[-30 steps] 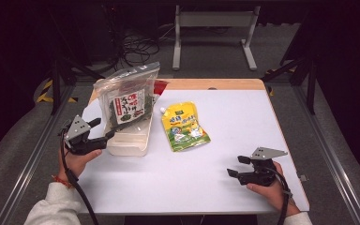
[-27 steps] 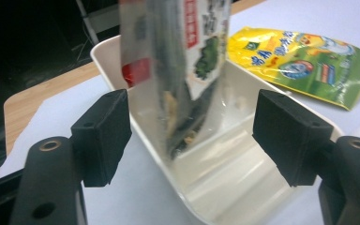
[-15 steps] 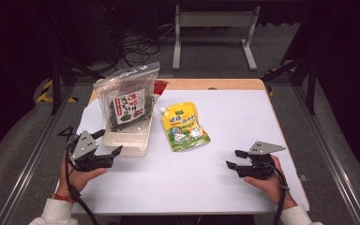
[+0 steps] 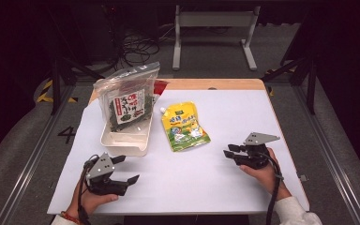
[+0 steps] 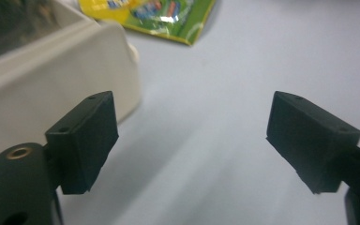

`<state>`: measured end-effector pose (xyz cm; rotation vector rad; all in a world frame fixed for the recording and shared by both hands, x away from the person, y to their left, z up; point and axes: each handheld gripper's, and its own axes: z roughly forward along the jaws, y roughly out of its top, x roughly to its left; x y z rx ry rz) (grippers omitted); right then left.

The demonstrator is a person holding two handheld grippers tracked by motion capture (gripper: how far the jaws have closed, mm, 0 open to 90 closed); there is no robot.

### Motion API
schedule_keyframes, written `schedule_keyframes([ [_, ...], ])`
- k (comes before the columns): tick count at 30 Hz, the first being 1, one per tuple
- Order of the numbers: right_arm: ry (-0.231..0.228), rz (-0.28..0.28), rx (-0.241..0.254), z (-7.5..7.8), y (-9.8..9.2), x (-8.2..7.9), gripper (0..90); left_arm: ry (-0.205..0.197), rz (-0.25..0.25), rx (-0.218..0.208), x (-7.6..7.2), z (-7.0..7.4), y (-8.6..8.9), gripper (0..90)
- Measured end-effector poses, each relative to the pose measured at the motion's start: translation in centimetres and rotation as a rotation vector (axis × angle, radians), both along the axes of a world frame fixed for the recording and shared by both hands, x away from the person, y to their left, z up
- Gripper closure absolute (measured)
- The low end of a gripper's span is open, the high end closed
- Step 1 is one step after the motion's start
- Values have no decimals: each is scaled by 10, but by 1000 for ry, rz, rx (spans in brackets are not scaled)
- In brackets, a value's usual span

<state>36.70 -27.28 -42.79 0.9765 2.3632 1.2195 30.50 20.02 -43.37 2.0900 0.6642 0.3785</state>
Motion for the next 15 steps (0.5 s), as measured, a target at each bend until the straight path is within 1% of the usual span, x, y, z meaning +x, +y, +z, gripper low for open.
schedule_keyframes([
  [1,0,3,2,0,2,4,678,10,-7,6,0,-3,-2,154],
  [3,-1,9,-1,1,7,12,687,45,-18,8,0,-11,-8,151],
  [4,-4,0,-13,2,11,18,686,54,-27,27,0,-14,-12,146],
  [5,-3,-8,-14,2,14,23,678,61,-38,51,0,-17,-16,145],
  [6,4,-9,-4,2,17,27,660,59,-50,78,0,-20,-20,143],
  [7,4,-9,-3,2,21,32,634,65,-56,86,0,-21,-22,138],
  [9,10,-11,-1,2,29,40,612,68,-65,98,1,-23,-26,138],
  [10,10,-14,-4,3,33,43,577,71,-67,107,1,-25,-26,138],
  [11,14,-19,-10,3,37,46,560,72,-71,111,2,-26,-27,137],
  [13,21,-10,-3,3,44,53,535,77,-68,112,1,-27,-26,136],
  [14,23,-18,-7,3,49,57,496,75,-67,117,1,-27,-25,135],
  [15,33,-25,-10,2,53,60,477,75,-67,117,1,-27,-25,135],
])
